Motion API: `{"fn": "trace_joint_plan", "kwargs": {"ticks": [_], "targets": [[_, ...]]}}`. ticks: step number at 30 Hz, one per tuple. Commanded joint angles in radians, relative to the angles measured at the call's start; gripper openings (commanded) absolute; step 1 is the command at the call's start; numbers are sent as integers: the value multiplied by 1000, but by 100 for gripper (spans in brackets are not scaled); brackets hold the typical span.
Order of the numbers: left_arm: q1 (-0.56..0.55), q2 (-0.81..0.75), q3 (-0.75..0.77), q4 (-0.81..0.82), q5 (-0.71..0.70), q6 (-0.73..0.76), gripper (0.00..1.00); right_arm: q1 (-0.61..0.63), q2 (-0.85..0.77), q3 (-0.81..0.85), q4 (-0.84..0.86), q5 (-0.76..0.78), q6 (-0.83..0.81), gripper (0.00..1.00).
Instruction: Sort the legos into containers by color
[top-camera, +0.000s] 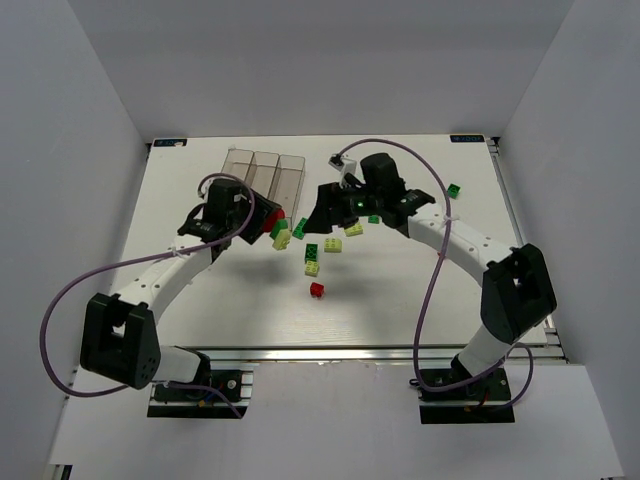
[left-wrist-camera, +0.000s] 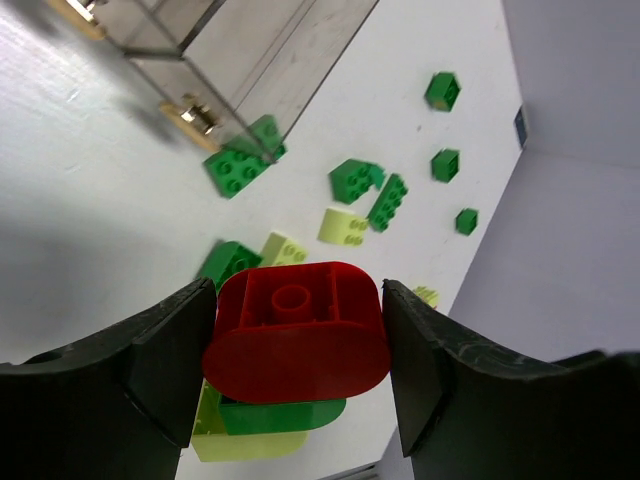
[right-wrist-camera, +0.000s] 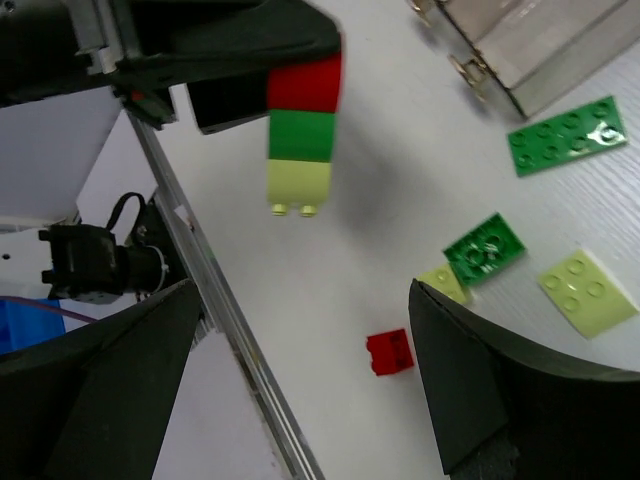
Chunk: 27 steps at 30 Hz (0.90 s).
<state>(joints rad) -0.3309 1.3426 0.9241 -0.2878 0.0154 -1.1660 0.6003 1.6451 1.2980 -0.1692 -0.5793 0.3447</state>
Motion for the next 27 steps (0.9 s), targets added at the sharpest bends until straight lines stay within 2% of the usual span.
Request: {"fn": "trace_joint_plan", "kwargs": {"ticks": [1, 6, 23, 27], "targets": [[-14, 30, 90, -16, -40, -70, 0, 77, 12, 37, 141, 50, 105, 89], [-31, 59, 127, -22, -51, -86, 0, 127, 74, 96, 138, 108, 123, 89], [-34, 53, 127, -14, -22, -95, 0, 135, 177, 164, 138, 167, 74, 86], [-34, 52, 121, -14, -19, -96, 0, 133, 219, 198, 138, 138, 80, 79]]}}
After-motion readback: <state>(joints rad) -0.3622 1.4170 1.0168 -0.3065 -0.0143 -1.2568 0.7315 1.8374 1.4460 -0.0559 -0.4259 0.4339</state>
